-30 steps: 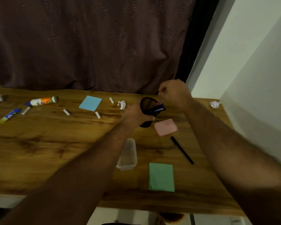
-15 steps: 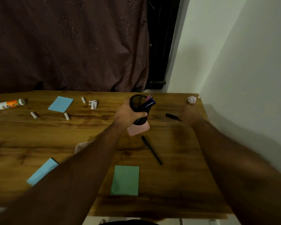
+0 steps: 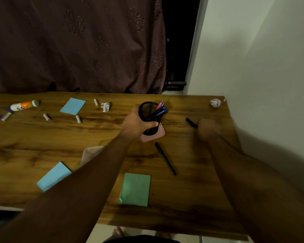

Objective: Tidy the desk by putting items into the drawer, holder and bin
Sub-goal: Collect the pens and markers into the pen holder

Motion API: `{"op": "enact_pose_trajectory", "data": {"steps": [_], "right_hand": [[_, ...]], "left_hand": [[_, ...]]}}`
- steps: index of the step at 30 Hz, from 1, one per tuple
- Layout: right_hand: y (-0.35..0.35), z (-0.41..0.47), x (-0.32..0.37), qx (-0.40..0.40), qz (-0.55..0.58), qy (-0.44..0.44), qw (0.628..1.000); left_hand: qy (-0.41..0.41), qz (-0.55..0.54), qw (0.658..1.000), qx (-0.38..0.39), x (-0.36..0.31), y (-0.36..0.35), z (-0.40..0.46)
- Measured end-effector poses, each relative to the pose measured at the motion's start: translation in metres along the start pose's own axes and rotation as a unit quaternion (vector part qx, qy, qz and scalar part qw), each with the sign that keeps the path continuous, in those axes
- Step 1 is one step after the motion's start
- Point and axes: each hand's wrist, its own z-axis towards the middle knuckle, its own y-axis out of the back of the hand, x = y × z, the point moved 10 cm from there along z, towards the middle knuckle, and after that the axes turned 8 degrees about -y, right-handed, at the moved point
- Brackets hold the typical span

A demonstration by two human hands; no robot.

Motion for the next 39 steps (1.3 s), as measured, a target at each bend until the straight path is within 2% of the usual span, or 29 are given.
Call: {"op": "enact_pose_trajectory", "data": {"steps": [4,6,8,10,12,14,16,20,23,28,31,35,37,39], "right_hand": [[0.000,-0.007,-0.002,0.007,0.091,-0.019,0.996],[0.017,-0.009,0.009,0.007,0.222,-0.003,0.975],[0.055,-0.012,0.024,-0.016,0.415,0.015,0.910],[0.109,-0.025,0.039,-0.065,0.549,0.052,0.832],[0.147,-0.043,0.066,-0.049,0.627,0.126,0.767],[0.160,-0.064,0.096,0.011,0.652,0.192,0.734],[0.161,-0.081,0.119,0.029,0.617,0.220,0.755],[0.136,-0.087,0.142,0.011,0.464,0.243,0.851],[0.116,-0.087,0.151,0.024,0.384,0.249,0.889],[0.102,-0.090,0.157,0.061,0.341,0.257,0.902],[0.099,-0.091,0.151,0.104,0.434,0.242,0.862],[0.096,-0.073,0.112,0.041,0.544,0.139,0.827],[0.080,-0.068,0.097,0.028,0.524,0.094,0.846],[0.048,-0.068,0.097,0.072,0.392,0.095,0.912]], "left_hand": [[-0.004,0.011,1.000,0.003,0.001,0.004,-0.007],[-0.009,0.013,1.000,0.004,0.000,0.005,-0.010],[-0.012,0.018,1.000,0.008,0.001,0.006,-0.012],[-0.015,0.021,1.000,0.011,0.001,0.006,-0.013],[-0.017,0.022,1.000,0.014,0.000,0.006,-0.014],[-0.019,0.028,0.999,0.016,-0.001,0.006,-0.014],[-0.023,0.032,0.999,0.015,-0.003,0.007,-0.016],[-0.035,0.018,0.999,0.013,-0.006,0.011,-0.018],[-0.034,0.010,0.999,0.009,-0.004,0.014,-0.019],[-0.031,0.006,0.999,0.000,-0.002,0.018,-0.018],[-0.026,0.015,1.000,-0.007,0.002,0.021,-0.017],[-0.017,0.013,1.000,-0.023,0.010,0.027,-0.016],[-0.014,0.012,0.999,-0.035,0.014,0.031,-0.017],[-0.014,0.012,0.999,-0.041,0.017,0.033,-0.018]]}}
